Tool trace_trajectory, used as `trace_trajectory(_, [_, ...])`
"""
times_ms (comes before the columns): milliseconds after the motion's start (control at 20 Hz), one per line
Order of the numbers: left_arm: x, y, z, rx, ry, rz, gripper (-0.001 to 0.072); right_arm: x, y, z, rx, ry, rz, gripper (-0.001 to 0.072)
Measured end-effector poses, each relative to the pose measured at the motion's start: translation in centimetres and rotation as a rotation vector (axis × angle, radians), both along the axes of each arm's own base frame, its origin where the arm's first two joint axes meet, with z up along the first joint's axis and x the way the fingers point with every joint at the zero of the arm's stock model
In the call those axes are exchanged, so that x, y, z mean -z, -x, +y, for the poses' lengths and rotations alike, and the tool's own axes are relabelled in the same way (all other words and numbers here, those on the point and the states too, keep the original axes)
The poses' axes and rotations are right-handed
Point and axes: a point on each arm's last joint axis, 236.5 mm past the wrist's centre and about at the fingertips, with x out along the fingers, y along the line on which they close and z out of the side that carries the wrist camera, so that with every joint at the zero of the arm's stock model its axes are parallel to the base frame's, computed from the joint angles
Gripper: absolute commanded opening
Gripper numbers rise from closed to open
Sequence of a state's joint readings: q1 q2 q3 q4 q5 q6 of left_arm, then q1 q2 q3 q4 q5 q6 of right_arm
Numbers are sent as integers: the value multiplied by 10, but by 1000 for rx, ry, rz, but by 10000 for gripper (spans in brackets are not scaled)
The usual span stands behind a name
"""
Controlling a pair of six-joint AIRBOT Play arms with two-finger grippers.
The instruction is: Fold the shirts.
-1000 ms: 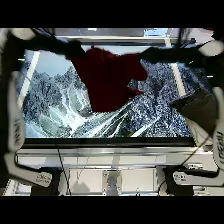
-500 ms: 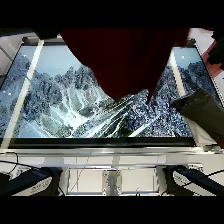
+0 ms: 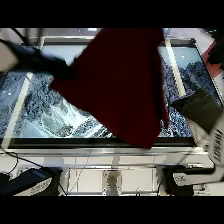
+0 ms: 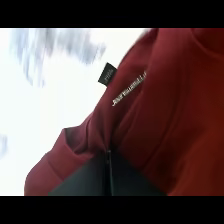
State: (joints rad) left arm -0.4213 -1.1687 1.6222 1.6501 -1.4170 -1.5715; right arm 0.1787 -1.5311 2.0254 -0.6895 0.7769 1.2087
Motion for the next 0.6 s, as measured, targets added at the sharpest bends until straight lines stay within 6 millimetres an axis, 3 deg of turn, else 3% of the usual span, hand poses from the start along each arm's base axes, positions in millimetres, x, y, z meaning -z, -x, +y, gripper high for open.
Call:
trace_trajectory(100, [74,12,19,-61,-93,164,7,82,-32,49,-66,18,141,26])
trace_trajectory(200, [141,31,44,-136,-163,310,7,170,-52,95,-115,39,279,27])
trace_trajectory(350, [212,67,79,-241,-231,477,8,278,-61,148,-148,1,469,56])
trace_trajectory(400, [226,74,88,-273,-237,507,9,300,-60,159,-154,-20,512,135])
trace_trajectory(450, [237,79,96,-307,-237,524,33,315,-61,167,-150,-45,543,285])
trace_trajectory(500, [243,80,102,-332,-231,528,189,325,-63,171,-147,-60,561,351])
trace_trajectory(550, [248,75,106,-357,-213,508,411,332,-64,171,-147,-68,577,351])
trace_trajectory(600, [248,68,109,-375,-194,483,525,333,-65,168,-149,-77,586,351])
